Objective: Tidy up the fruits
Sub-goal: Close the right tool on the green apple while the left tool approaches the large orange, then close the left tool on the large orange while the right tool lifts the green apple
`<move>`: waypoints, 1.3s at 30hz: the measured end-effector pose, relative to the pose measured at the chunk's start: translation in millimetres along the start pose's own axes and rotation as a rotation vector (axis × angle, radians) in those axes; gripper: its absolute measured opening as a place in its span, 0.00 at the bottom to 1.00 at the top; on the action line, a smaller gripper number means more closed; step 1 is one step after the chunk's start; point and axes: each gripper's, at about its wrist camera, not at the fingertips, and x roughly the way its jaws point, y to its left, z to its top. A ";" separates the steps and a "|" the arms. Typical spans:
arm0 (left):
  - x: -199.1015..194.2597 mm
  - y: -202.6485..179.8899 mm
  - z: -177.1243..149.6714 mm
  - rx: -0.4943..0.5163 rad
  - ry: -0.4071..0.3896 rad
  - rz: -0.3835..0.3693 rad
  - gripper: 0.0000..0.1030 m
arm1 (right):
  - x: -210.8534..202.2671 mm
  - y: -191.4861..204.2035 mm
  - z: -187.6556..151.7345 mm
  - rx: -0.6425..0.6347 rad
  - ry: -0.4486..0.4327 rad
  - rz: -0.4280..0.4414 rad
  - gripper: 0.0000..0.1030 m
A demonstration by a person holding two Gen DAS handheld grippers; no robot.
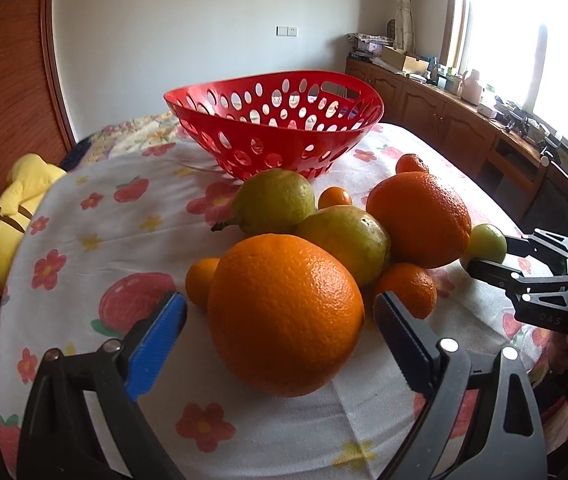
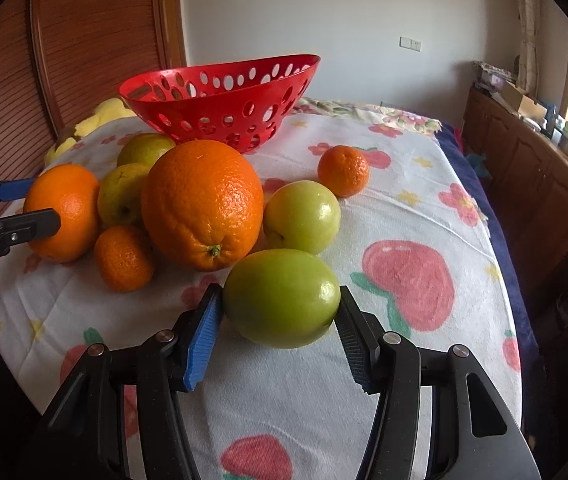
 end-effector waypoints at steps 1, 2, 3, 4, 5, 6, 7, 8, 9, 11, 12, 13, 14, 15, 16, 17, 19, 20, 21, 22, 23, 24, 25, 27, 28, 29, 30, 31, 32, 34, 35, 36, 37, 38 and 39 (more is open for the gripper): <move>2.3 1.2 1.0 -0.007 0.008 -0.006 0.90 | -0.8 -0.7 -0.4 0.002 -0.001 0.002 0.55; 3.5 1.2 1.7 -0.010 0.011 0.002 0.90 | -1.1 -1.0 -0.9 0.003 -0.001 0.003 0.55; 4.6 1.2 2.1 -0.012 0.012 0.010 0.90 | -1.3 -0.8 -1.4 0.003 0.000 0.003 0.55; 6.2 1.7 2.8 -0.014 0.015 0.013 0.91 | -1.4 -0.1 -2.4 0.002 0.000 0.004 0.55; 7.9 1.9 3.4 -0.017 0.020 0.011 0.91 | -1.3 0.2 -2.9 0.001 0.001 0.006 0.55; 9.5 1.3 3.5 -0.017 0.024 0.012 0.91 | -1.1 1.1 -3.5 -0.001 0.002 0.008 0.55; 12.3 0.6 3.8 -0.014 0.032 0.014 0.91 | -0.8 1.8 -4.2 -0.002 0.002 0.010 0.55; 13.8 -0.3 4.1 -0.011 0.037 0.015 0.91 | -0.4 2.4 -4.7 -0.002 0.003 0.011 0.55; 16.1 -0.6 4.0 -0.007 0.043 0.018 0.91 | 0.0 3.1 -5.3 -0.002 0.004 0.013 0.55; 21.6 -1.3 2.5 0.000 0.061 0.019 0.91 | 0.4 3.3 -5.9 -0.001 0.004 0.014 0.55; 23.4 -1.0 2.1 0.001 0.065 0.020 0.91 | 0.4 3.5 -6.0 0.000 0.003 0.013 0.55; 25.0 -0.2 1.4 -0.001 0.068 0.019 0.91 | 0.6 3.4 -5.9 0.000 0.004 0.015 0.55; 25.7 0.8 1.1 -0.006 0.070 0.013 0.91 | 0.6 3.5 -6.0 0.000 0.004 0.016 0.55; 26.1 2.1 0.9 -0.010 0.070 0.006 0.91 | 0.6 3.8 -6.2 0.000 0.004 0.017 0.55; 25.8 3.2 0.6 -0.015 0.068 -0.006 0.88 | 0.6 4.2 -6.8 -0.001 0.004 0.018 0.55; 25.2 3.3 0.0 -0.015 0.065 -0.023 0.84 | 0.0 4.3 -7.2 -0.001 0.004 0.018 0.55; 23.5 2.9 -0.8 -0.010 0.062 -0.036 0.82 | -1.0 4.5 -8.2 -0.001 0.004 0.019 0.55; 22.5 3.6 -1.5 -0.010 0.056 -0.035 0.82 | -1.0 4.5 -8.2 0.000 0.004 0.019 0.55; 21.8 4.1 -2.2 -0.012 0.050 -0.036 0.82 | -1.1 4.5 -8.3 0.001 0.004 0.019 0.55; 20.7 4.8 -3.3 -0.013 0.044 -0.037 0.82 | -1.5 4.6 -8.8 0.002 0.003 0.021 0.55; 19.5 5.6 -4.0 -0.013 0.042 -0.039 0.82 | -2.5 4.4 -9.3 0.003 0.003 0.022 0.55; 18.6 5.4 -4.4 -0.015 0.042 -0.041 0.82 | -2.8 4.1 -9.8 0.005 0.003 0.023 0.55; 17.0 7.2 -5.4 -0.018 0.041 -0.045 0.81 | -2.9 4.0 -10.3 0.005 0.004 0.024 0.55; 15.2 7.5 -7.2 -0.018 0.038 -0.045 0.81 | -3.2 3.6 -10.8 0.006 0.003 0.024 0.55; 13.6 8.1 -8.8 -0.017 0.037 -0.043 0.81 | -3.3 3.7 -11.1 0.006 0.003 0.024 0.55; 12.4 8.2 -10.4 -0.015 0.035 -0.041 0.81 | -3.3 3.5 -11.0 0.006 0.003 0.024 0.55; 11.2 8.3 -11.9 -0.014 0.034 -0.041 0.81 | -3.2 3.5 -11.1 0.006 0.004 0.026 0.55; 9.7 9.2 -13.9 -0.012 0.031 -0.043 0.81 | -3.3 3.2 -11.5 0.006 0.003 0.027 0.55; 9.0 8.9 -14.8 -0.010 0.028 -0.042 0.81 | -3.1 3.0 -11.4 0.007 0.002 0.028 0.55; 8.3 6.9 -15.5 0.001 0.027 -0.039 0.81 | -3.2 2.6 -11.6 0.013 0.003 0.031 0.56; 8.2 6.2 -15.7 0.004 0.026 -0.036 0.81 | -3.2 2.7 -11.7 0.014 0.003 0.032 0.56; 8.5 5.4 -15.9 0.006 0.025 -0.034 0.81 | -3.2 2.6 -11.8 0.012 0.003 0.032 0.56; 9.5 5.2 -15.6 0.008 0.024 -0.033 0.82 | -3.2 2.5 -11.7 0.013 0.003 0.032 0.56; 9.4 4.7 -15.3 0.008 0.024 -0.031 0.82 | -3.2 2.4 -11.6 0.013 0.003 0.032 0.56; 10.0 4.2 -14.8 0.009 0.023 -0.029 0.82 | -3.1 2.4 -11.6 0.012 0.003 0.032 0.56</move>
